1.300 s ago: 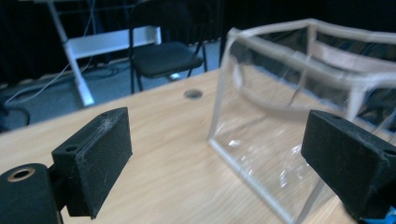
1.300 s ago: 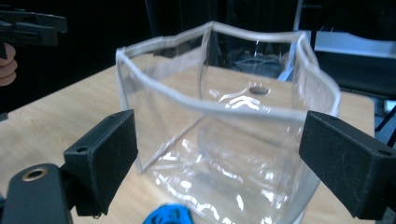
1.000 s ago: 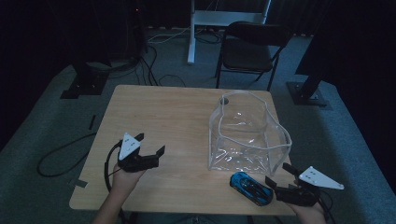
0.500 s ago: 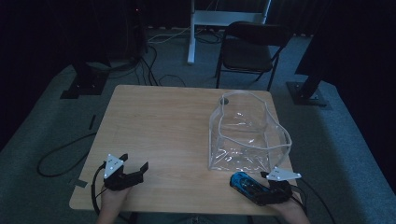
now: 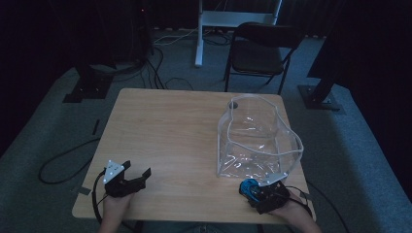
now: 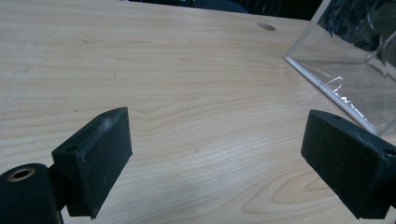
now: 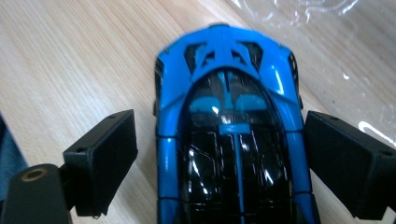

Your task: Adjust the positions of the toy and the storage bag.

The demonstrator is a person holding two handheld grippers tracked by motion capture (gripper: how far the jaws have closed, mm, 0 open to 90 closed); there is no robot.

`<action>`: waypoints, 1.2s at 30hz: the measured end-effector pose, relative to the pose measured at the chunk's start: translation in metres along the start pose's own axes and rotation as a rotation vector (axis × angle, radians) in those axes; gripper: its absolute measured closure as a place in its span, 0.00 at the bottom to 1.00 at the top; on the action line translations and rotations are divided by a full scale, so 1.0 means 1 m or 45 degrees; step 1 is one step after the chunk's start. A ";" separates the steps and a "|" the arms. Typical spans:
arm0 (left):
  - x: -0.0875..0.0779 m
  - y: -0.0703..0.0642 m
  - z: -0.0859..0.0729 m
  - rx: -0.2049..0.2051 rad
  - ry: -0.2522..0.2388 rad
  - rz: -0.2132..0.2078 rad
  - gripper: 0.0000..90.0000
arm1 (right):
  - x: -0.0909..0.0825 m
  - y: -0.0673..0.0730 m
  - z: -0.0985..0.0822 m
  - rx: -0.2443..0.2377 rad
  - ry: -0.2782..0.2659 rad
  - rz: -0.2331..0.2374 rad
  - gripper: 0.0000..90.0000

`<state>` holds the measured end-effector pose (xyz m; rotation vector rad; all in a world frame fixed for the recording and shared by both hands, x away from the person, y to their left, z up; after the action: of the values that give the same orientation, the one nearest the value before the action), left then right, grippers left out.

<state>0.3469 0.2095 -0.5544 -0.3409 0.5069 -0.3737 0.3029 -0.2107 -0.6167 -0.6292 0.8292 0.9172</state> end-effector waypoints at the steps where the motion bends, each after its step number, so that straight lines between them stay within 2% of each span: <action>1: 0.000 0.001 0.000 -0.009 0.000 -0.003 0.10 | 0.001 0.000 -0.002 -0.012 0.017 0.005 0.12; 5: -0.001 0.003 0.001 -0.016 -0.007 0.001 0.10 | 0.000 0.001 -0.003 -0.023 0.042 -0.002 0.20; 6: -0.001 0.003 0.001 -0.015 -0.006 0.003 0.10 | -0.001 0.000 -0.003 -0.016 0.039 -0.010 0.26; 11: -0.001 0.003 0.001 -0.017 -0.001 0.008 0.10 | -0.002 -0.002 -0.004 -0.020 0.025 -0.010 0.28; 14: -0.001 0.005 0.000 -0.024 0.001 0.011 0.10 | -0.003 -0.001 -0.005 -0.046 -0.006 -0.034 0.28; 16: -0.002 0.006 0.001 -0.029 0.000 0.013 0.10 | -0.006 -0.001 -0.004 -0.036 -0.072 -0.048 0.28; 17: -0.002 0.006 0.001 -0.029 0.000 0.013 0.10 | -0.006 -0.001 -0.004 -0.036 -0.072 -0.048 0.28; 18: -0.002 0.006 0.002 -0.030 -0.006 0.017 0.10 | -0.008 -0.001 -0.004 -0.021 -0.111 -0.052 0.28; 19: -0.002 0.006 0.002 -0.035 -0.005 0.014 0.10 | -0.013 -0.002 -0.003 0.016 -0.191 -0.056 0.28; 22: -0.002 0.007 0.002 -0.043 -0.007 0.013 0.10 | -0.020 -0.002 -0.003 0.060 -0.286 -0.075 0.28; 24: -0.002 0.007 0.001 -0.038 -0.002 0.015 0.10 | -0.022 -0.001 -0.003 0.081 -0.311 -0.083 0.28; 25: -0.001 0.006 0.001 -0.036 -0.001 0.016 0.10 | -0.025 -0.001 -0.001 0.094 -0.374 -0.089 0.28; 28: -0.001 0.006 0.001 -0.037 0.000 0.014 0.10 | -0.030 -0.001 0.002 0.104 -0.446 -0.116 0.29; 30: -0.001 0.007 0.001 -0.040 0.001 0.013 0.10 | -0.031 -0.001 0.002 0.098 -0.465 -0.124 0.29; 31: -0.001 0.007 0.001 -0.039 0.000 0.015 0.10 | -0.036 -0.002 0.006 0.108 -0.535 -0.153 0.29; 32: -0.001 0.007 0.001 -0.040 0.000 0.016 0.10 | -0.038 -0.003 0.008 0.105 -0.566 -0.173 0.29; 36: -0.002 0.008 0.001 -0.042 -0.004 0.017 0.10 | -0.045 -0.005 0.014 0.120 -0.642 -0.185 0.29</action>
<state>0.3482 0.2178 -0.5562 -0.3698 0.5128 -0.3520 0.2962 -0.2216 -0.5716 -0.3459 0.3661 0.8479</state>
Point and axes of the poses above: each handheld gripper's, and its own axes: x roughly forward along the jaws, z roughly out of its top, y roughly to its left, the point moved 10 cm from there along x, roughly forward along the jaws, and after that the axes turned 14 degrees about -x, right-handed, at the moved point
